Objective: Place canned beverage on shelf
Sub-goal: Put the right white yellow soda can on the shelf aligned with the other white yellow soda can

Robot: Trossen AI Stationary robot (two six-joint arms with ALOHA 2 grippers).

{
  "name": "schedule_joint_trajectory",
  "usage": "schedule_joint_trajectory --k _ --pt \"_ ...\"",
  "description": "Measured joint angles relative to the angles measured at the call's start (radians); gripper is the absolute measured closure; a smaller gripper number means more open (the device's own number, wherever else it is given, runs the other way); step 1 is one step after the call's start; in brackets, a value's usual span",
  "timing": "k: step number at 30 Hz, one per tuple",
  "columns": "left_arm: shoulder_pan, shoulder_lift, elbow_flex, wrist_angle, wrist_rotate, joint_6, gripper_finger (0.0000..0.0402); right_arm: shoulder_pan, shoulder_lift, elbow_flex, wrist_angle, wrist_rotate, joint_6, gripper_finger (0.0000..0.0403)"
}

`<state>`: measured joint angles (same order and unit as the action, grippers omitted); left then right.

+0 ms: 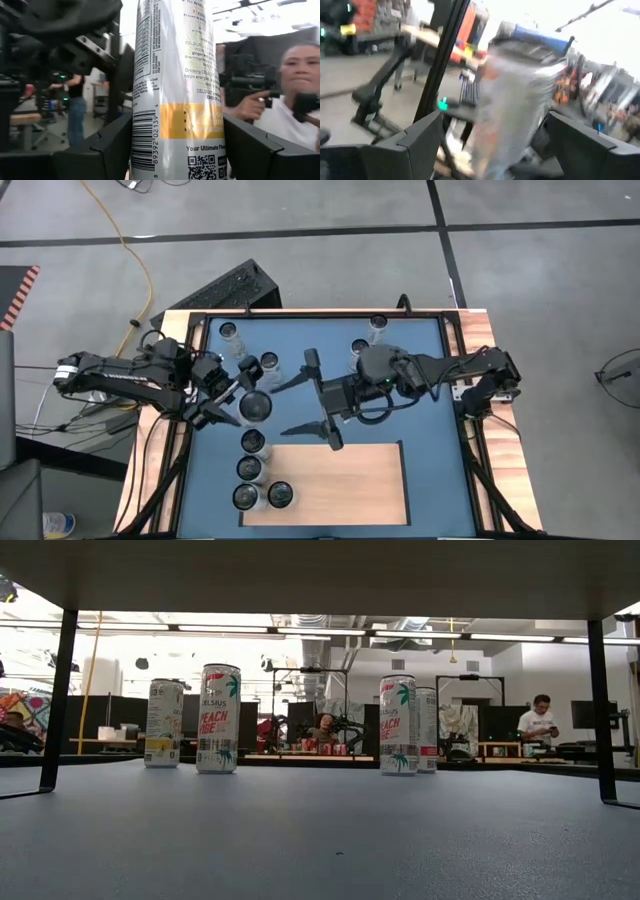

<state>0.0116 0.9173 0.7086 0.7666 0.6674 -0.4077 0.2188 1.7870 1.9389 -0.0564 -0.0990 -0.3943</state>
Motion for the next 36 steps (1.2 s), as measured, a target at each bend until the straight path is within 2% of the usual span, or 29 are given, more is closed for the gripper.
schedule_joint_trajectory --k 5,11,23,36 --pt "-0.001 0.0 0.0 -0.001 0.02 -0.009 0.0152 -0.023 0.05 -0.001 0.091 -0.013 -0.023 0.006" --pt "-0.001 0.0 0.0 -0.003 0.071 -0.032 0.0152 -0.032 0.082 -0.002 0.122 -0.014 -0.045 0.0061" --pt "-0.002 0.001 -0.002 -0.012 0.087 -0.032 0.0152 -0.047 0.08 -0.002 0.183 -0.196 -0.049 0.0061" --pt "-0.002 0.001 -0.003 -0.047 0.086 -0.029 0.0152 -0.078 0.099 -0.001 0.252 -0.272 -0.006 0.0061"
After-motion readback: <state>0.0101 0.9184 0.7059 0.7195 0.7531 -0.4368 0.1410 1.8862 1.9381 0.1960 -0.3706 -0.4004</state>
